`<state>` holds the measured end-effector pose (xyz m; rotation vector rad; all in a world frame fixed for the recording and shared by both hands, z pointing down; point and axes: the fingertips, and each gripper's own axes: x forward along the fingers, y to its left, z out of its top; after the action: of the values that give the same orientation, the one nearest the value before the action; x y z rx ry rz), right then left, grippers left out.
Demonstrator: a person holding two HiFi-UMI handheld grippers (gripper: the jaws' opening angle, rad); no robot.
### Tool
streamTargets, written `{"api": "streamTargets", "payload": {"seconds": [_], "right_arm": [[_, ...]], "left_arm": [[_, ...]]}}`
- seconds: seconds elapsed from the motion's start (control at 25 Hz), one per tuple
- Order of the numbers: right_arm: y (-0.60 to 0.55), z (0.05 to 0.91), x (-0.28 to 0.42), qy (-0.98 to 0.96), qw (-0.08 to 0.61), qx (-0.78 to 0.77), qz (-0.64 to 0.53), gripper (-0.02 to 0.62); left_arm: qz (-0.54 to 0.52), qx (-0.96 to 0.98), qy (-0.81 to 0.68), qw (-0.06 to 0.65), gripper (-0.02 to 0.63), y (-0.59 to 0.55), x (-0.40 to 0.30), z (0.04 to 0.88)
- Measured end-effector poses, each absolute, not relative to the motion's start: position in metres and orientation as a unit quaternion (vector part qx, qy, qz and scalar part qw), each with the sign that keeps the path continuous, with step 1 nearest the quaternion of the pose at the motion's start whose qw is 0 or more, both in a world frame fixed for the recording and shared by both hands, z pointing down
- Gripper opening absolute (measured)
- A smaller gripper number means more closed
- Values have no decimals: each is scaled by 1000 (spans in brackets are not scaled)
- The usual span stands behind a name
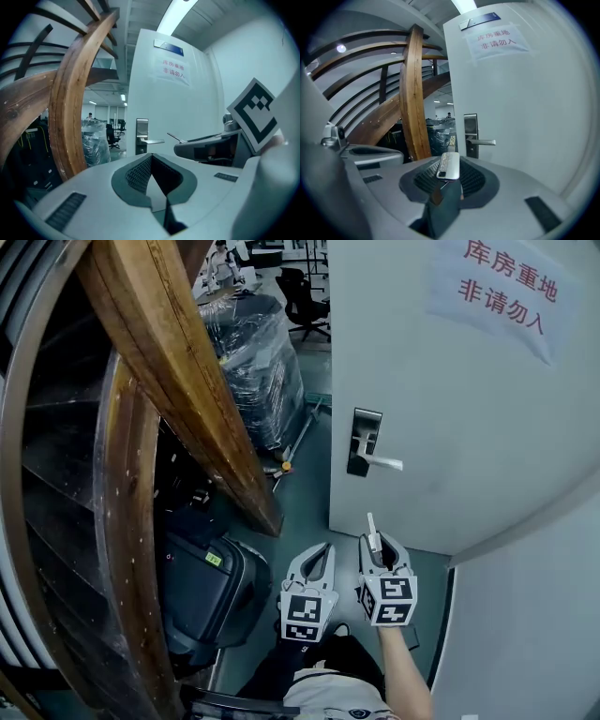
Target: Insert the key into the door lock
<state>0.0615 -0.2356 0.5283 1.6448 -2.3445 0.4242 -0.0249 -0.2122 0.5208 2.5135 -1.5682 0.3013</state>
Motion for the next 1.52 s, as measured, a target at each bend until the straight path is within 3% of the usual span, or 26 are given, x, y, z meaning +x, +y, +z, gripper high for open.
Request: {"api": "streamTargets", "payload": {"seconds": [0.64,1.52], "right_arm": [[-385,635,56,-769,156,605,138,112],[-458,679,73,-743,181,625,154,112]], "left_arm": [[105,848,-512,94,3,-270,-68,627],[104,845,-513,111,3,-303,-80,664]]}}
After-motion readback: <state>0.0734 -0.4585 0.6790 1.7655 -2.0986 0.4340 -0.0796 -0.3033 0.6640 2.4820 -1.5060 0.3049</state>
